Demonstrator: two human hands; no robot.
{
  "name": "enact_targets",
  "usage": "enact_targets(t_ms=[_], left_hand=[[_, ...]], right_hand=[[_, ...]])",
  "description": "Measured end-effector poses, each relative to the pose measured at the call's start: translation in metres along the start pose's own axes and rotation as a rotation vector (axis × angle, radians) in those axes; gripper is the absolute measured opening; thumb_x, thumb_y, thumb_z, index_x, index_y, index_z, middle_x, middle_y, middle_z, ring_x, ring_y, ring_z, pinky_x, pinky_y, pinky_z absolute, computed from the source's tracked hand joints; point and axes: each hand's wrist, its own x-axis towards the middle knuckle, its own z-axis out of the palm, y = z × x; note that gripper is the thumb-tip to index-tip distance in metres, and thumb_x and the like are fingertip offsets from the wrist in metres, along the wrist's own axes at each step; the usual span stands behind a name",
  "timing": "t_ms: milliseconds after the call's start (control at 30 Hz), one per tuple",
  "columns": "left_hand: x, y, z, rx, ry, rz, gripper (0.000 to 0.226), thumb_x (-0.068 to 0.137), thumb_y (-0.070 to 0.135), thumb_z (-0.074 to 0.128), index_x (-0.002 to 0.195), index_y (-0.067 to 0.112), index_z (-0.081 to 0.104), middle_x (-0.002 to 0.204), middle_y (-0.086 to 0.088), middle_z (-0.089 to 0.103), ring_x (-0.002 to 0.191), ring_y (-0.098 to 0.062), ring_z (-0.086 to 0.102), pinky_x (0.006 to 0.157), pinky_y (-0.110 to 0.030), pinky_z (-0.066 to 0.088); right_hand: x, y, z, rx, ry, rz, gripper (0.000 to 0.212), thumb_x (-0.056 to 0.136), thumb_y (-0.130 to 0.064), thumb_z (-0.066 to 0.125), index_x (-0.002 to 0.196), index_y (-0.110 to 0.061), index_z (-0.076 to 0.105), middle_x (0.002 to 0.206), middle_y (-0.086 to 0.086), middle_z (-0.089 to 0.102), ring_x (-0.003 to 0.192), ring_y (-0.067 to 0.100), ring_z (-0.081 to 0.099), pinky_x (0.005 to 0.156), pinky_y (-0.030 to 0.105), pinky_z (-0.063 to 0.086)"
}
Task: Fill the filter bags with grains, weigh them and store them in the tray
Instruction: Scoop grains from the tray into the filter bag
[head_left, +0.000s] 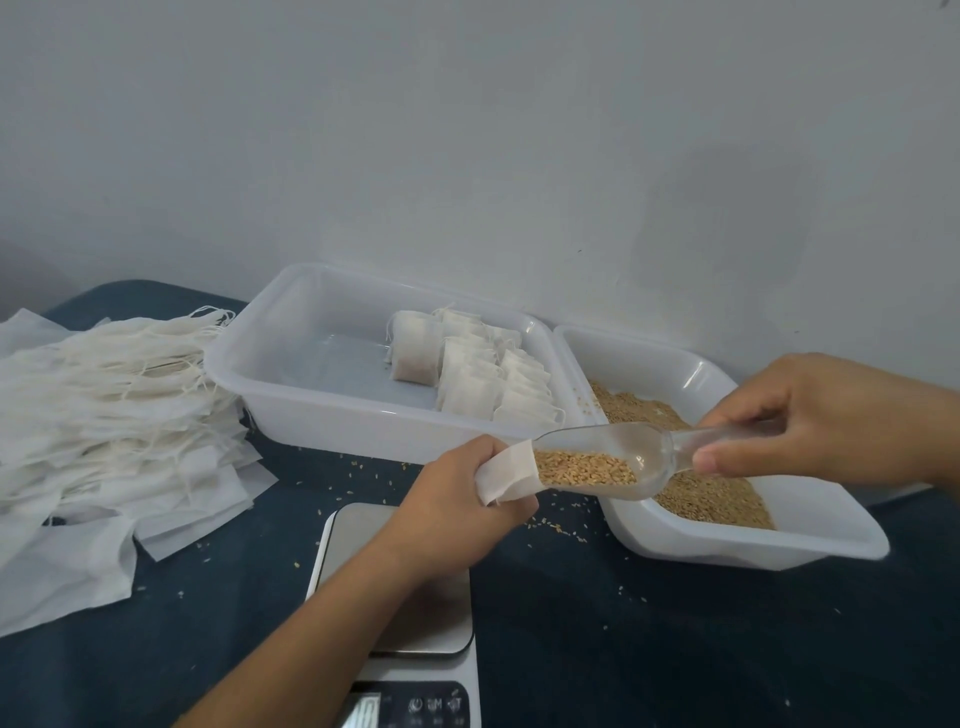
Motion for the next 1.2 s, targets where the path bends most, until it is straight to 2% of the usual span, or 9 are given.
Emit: enact_targets(t_ms=[333, 400, 500, 600, 700, 833, 1000, 1100, 1200], left_hand=[[0.0, 0.003, -0.002, -0.075, 0.017, -0.019, 0.019, 0.084, 0.031, 0.08, 0.092, 0.032, 0.063, 0.08, 0.019, 0.067, 0.064, 0.003, 0.06, 0.056, -0.013, 0.047], [-0.001, 0.004, -0.002, -0.114, 0.023, -0.033, 0.019, 0.083, 0.029, 0.08, 0.094, 0.032, 0.065, 0.083, 0.016, 0.068, 0.066, 0.003, 0.061, 0.057, -0.014, 0.049], [-0.001, 0.004, -0.002, -0.15, 0.026, -0.062, 0.02, 0.084, 0.028, 0.08, 0.097, 0.031, 0.066, 0.086, 0.011, 0.07, 0.064, 0.003, 0.06, 0.058, -0.016, 0.049], [-0.001, 0.005, -0.003, -0.193, 0.037, -0.09, 0.021, 0.084, 0.029, 0.08, 0.101, 0.032, 0.068, 0.089, 0.008, 0.072, 0.064, 0.003, 0.06, 0.059, -0.015, 0.049], [-0.001, 0.005, -0.005, -0.232, 0.047, -0.107, 0.022, 0.085, 0.027, 0.081, 0.103, 0.03, 0.068, 0.091, 0.001, 0.073, 0.064, 0.001, 0.06, 0.059, -0.016, 0.049], [-0.001, 0.009, -0.005, -0.335, 0.049, -0.148, 0.025, 0.084, 0.026, 0.081, 0.107, 0.027, 0.07, 0.094, -0.005, 0.074, 0.07, -0.006, 0.061, 0.06, -0.019, 0.05], [-0.002, 0.015, -0.007, -0.584, 0.005, -0.244, 0.024, 0.081, 0.025, 0.079, 0.104, 0.02, 0.071, 0.072, 0.006, 0.063, 0.063, -0.006, 0.054, 0.056, -0.02, 0.041], [-0.003, 0.018, -0.012, -0.788, -0.062, -0.331, 0.026, 0.085, 0.019, 0.078, 0.11, 0.017, 0.071, 0.077, 0.007, 0.066, 0.069, -0.005, 0.061, 0.057, -0.019, 0.045], [-0.004, 0.019, -0.02, -0.936, -0.145, -0.378, 0.04, 0.076, 0.023, 0.076, 0.116, 0.015, 0.074, 0.091, 0.002, 0.071, 0.076, -0.009, 0.066, 0.056, -0.019, 0.049]], right_hand=[[0.003, 0.019, 0.012, 0.097, 0.075, -0.017, 0.066, 0.053, -0.102, 0.058, 0.096, -0.057, 0.077, 0.09, 0.001, 0.076, 0.088, 0.023, 0.071, 0.085, 0.047, 0.058], [0.002, 0.022, 0.015, 0.119, 0.097, -0.012, 0.061, 0.056, -0.099, 0.058, 0.098, -0.058, 0.076, 0.088, 0.003, 0.075, 0.077, 0.019, 0.069, 0.072, 0.036, 0.058], [0.0, 0.025, 0.019, 0.134, 0.12, -0.026, 0.056, 0.061, -0.094, 0.06, 0.095, -0.053, 0.078, 0.068, -0.002, 0.064, 0.055, 0.006, 0.053, 0.053, 0.018, 0.042], [-0.001, 0.029, 0.028, 0.188, 0.149, -0.055, 0.043, 0.076, -0.079, 0.067, 0.091, -0.041, 0.082, 0.056, -0.007, 0.05, 0.048, 0.003, 0.045, 0.048, 0.013, 0.037], [0.001, 0.031, 0.045, 0.258, 0.192, -0.075, 0.026, 0.075, -0.06, 0.073, 0.089, -0.041, 0.082, 0.055, -0.012, 0.05, 0.049, 0.001, 0.044, 0.05, 0.011, 0.038], [0.008, 0.036, 0.074, 0.426, 0.268, -0.107, 0.022, 0.076, -0.048, 0.073, 0.085, -0.03, 0.083, 0.056, -0.01, 0.05, 0.045, 0.002, 0.042, 0.047, 0.01, 0.035], [0.022, 0.041, 0.111, 0.712, 0.333, -0.137, 0.035, 0.084, -0.054, 0.068, 0.087, -0.021, 0.078, 0.059, -0.001, 0.043, 0.044, 0.012, 0.033, 0.044, 0.022, 0.03], [0.035, 0.037, 0.125, 0.79, 0.385, -0.194, 0.058, 0.077, -0.076, 0.071, 0.088, -0.019, 0.073, 0.058, 0.001, 0.043, 0.043, 0.013, 0.034, 0.043, 0.023, 0.031], [0.052, 0.025, 0.133, 0.858, 0.437, -0.242, 0.047, 0.074, -0.068, 0.079, 0.09, -0.024, 0.07, 0.059, -0.01, 0.051, 0.046, 0.006, 0.043, 0.046, 0.017, 0.037]])
